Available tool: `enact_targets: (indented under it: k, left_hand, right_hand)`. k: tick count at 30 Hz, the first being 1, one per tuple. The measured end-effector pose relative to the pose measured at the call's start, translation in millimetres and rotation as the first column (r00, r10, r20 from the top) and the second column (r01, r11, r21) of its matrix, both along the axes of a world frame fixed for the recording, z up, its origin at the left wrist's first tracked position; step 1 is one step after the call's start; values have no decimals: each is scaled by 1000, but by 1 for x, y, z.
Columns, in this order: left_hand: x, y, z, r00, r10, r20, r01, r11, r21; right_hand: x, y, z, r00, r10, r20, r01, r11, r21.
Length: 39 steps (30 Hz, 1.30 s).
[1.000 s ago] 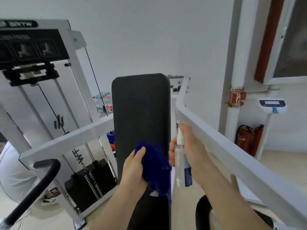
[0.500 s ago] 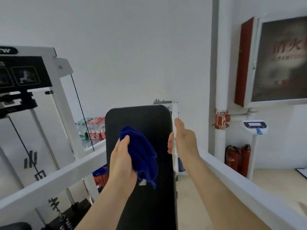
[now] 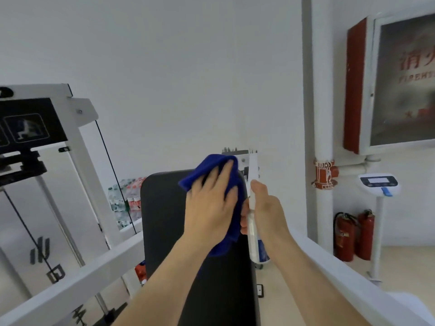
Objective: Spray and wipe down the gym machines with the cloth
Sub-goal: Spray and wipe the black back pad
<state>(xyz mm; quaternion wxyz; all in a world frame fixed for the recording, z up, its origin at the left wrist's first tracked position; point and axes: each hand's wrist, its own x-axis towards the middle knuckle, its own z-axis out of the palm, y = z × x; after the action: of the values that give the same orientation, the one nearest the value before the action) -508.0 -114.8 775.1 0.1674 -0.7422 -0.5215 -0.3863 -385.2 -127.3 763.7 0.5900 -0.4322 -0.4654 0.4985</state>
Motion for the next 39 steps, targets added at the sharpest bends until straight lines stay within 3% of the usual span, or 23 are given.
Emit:
enact_targets:
  k: [2, 5, 7, 10, 12, 14, 18, 20, 24, 28, 30, 33, 37, 39]
  left_hand:
    - [12, 19, -14, 962, 109, -251, -111, 994, 7]
    - [13, 31, -27, 914, 134, -383, -125, 991, 47]
    - [-6, 39, -21, 917, 176, -358, -148, 983, 104]
    - [-44, 59, -5, 930, 355, -93, -352, 935, 43]
    - [-50, 64, -3, 902, 432, -17, -432, 902, 4]
    - [-32, 57, -7, 913, 403, -67, -400, 915, 47]
    - [-17, 39, -31, 909, 125, -399, -81, 989, 126]
    - [-49, 43, -29, 897, 133, -422, -91, 989, 118]
    - [-128, 44, -35, 951, 300, -79, -304, 951, -49]
    - [-147, 28, -55, 910, 245, 334, -156, 950, -272]
    - [-147, 25, -59, 832, 236, 503, -51, 934, -353]
    - [-168, 21, -67, 723, 256, 642, 88, 887, -453]
    - [-187, 4, -96, 442, 319, 838, 301, 828, -474]
    - [-191, -5, -105, 343, 327, 881, 359, 820, -445]
  right_hand:
    - [4, 8, -6, 1000, -8, -11, 8, 1000, -7]
    - [11, 17, -15, 1000, 4, 15, -4, 1000, -20]
    - [14, 19, -15, 1000, 17, 23, -17, 999, -31]
    - [13, 21, -15, 998, 45, 35, -43, 998, -44]
    - [11, 20, -14, 997, 71, 18, -70, 996, -52]
    - [8, 19, -10, 996, 86, -10, -86, 996, -32]
    - [-7, 18, 3, 998, 51, -40, -49, 998, 41]
    - [-26, 11, 5, 997, 78, -24, -77, 996, 52]
    - [-64, 3, 2, 986, 117, 117, -124, 991, 50]
    - [-104, 12, -1, 975, 115, 188, -127, 991, 52]
    - [-121, 14, -1, 971, 146, 188, -156, 987, 42]
    - [-144, 17, 0, 963, 165, 213, -180, 982, 53]
    - [-156, 18, -2, 969, 152, 196, -173, 980, 94]
    - [-159, 20, -2, 968, 134, 214, -160, 981, 111]
